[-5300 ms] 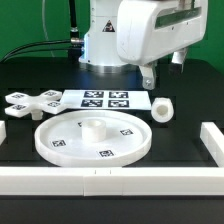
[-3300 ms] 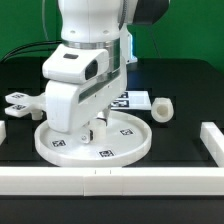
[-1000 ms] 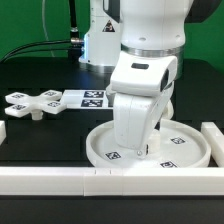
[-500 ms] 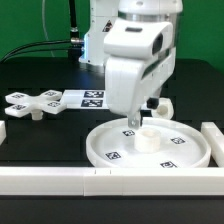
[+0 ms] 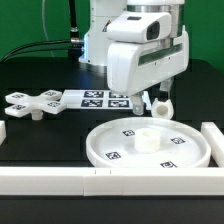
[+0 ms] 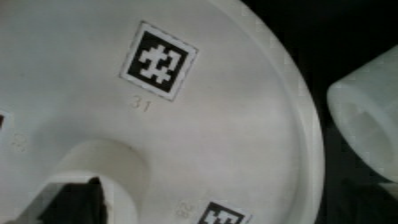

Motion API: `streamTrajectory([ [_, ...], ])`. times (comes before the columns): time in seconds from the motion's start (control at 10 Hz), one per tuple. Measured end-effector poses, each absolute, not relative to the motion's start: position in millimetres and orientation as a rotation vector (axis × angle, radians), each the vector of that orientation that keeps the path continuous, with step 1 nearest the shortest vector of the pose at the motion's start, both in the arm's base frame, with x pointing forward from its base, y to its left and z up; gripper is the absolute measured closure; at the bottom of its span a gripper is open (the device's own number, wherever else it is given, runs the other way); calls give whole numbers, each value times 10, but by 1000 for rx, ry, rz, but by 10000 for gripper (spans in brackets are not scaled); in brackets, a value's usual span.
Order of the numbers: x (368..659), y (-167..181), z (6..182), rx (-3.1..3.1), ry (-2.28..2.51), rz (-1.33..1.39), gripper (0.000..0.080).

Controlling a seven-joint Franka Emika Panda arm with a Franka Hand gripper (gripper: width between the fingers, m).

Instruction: Assemble round table

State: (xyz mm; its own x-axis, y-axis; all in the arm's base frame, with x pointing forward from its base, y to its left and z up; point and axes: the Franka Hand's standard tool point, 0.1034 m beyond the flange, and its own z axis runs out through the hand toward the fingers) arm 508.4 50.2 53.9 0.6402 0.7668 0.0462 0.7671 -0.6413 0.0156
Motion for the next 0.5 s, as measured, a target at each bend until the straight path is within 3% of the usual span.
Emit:
streamTrajectory([
  [0.3, 5079, 518, 541, -2940, -1056, -81, 151],
  [0.5, 5005, 583, 575, -3052, -549, -102, 151],
])
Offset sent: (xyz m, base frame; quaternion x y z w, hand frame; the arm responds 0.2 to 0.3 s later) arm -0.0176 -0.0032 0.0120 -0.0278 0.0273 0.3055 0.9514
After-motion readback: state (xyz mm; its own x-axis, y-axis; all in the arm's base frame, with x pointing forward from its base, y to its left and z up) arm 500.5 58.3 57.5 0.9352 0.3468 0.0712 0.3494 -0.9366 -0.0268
